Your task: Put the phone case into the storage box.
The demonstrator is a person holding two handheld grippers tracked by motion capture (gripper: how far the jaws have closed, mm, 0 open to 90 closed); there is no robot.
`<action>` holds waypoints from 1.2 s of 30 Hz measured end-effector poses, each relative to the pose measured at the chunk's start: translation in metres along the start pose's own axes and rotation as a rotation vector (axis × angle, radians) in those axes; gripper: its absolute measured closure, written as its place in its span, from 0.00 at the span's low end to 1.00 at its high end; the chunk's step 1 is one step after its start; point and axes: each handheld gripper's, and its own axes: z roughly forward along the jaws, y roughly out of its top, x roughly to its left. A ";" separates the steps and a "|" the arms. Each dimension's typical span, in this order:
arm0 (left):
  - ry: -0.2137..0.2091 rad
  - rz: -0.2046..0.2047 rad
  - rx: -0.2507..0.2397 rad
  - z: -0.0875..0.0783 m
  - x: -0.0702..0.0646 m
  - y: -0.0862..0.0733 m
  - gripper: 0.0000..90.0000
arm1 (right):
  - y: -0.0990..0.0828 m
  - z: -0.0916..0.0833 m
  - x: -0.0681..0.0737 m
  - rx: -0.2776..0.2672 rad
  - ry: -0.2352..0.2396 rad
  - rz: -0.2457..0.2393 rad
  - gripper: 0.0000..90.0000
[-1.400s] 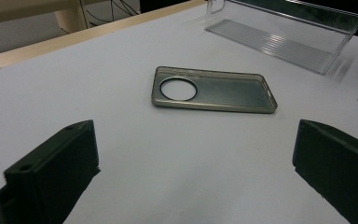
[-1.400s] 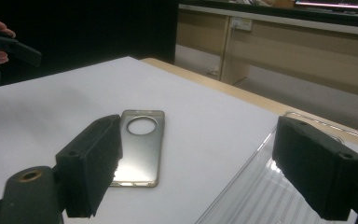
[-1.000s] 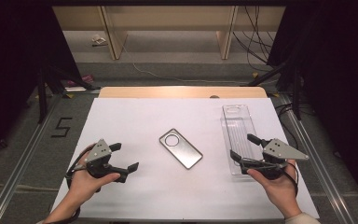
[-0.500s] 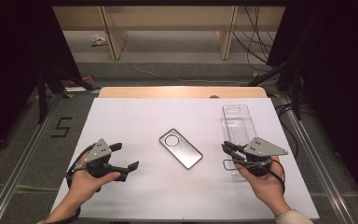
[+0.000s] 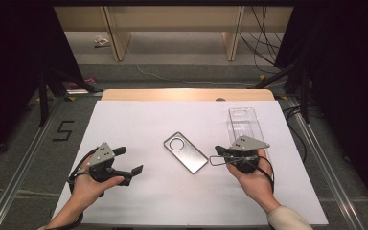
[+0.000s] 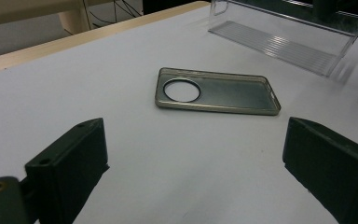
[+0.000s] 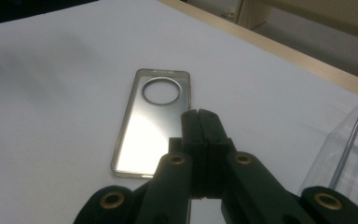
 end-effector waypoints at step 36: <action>-0.002 0.001 -0.002 0.000 0.000 0.000 0.07 | -0.006 0.078 0.008 0.241 -0.130 0.053 1.00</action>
